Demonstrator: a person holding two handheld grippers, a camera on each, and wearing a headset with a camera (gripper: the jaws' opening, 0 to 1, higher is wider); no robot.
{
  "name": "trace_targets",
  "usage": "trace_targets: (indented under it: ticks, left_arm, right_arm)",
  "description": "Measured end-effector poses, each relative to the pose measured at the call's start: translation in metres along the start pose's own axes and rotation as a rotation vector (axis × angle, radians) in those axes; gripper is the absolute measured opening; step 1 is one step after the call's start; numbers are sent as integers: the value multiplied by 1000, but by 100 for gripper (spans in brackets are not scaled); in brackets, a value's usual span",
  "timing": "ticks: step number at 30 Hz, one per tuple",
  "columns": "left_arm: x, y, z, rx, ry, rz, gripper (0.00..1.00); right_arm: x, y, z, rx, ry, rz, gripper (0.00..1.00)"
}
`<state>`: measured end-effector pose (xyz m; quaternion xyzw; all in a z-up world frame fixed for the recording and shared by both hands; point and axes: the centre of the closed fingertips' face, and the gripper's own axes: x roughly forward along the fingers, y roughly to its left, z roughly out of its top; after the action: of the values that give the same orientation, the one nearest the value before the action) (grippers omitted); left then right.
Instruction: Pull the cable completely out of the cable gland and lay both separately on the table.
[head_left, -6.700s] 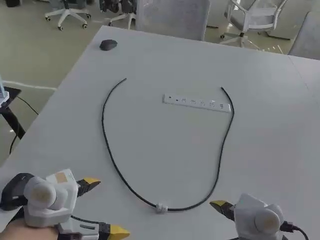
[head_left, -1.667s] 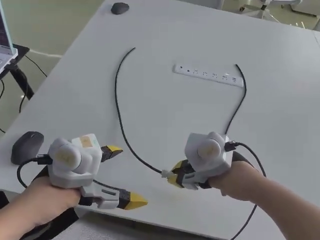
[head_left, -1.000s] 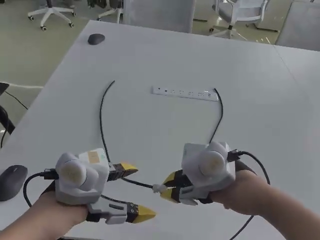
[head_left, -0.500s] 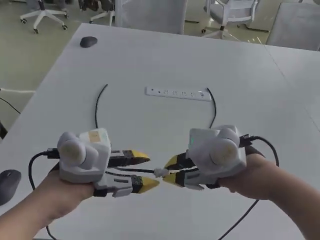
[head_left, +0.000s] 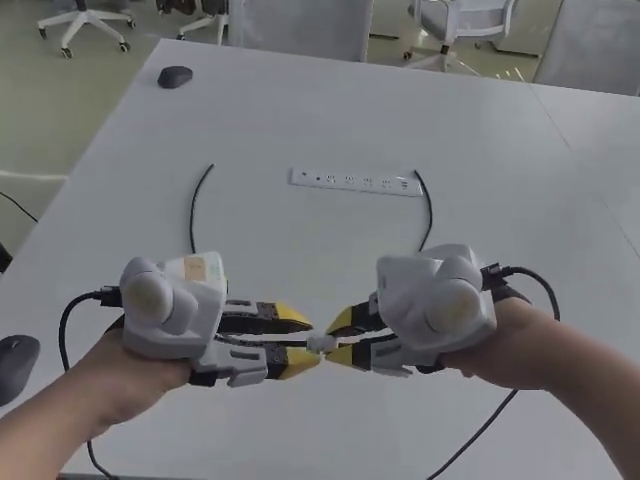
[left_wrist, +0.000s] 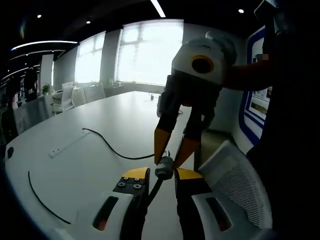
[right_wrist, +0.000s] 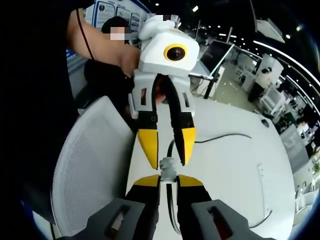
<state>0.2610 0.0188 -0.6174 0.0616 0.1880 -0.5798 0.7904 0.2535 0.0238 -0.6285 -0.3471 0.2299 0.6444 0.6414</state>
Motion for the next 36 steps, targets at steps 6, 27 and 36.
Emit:
trace_targets:
  ticks: [6, 27, 36]
  left_arm:
    - [2, -2, -2, -5, 4, -26, 17]
    - [3, 4, -1, 43, -10, -30, 15]
    - [2, 6, -2, 31, -15, -33, 15]
  right_arm:
    - [1, 0, -1, -19, 6, -2, 6]
    - [0, -7, -2, 92, -82, -8, 8]
    - [-16, -14, -5, 562, -331, 140, 18]
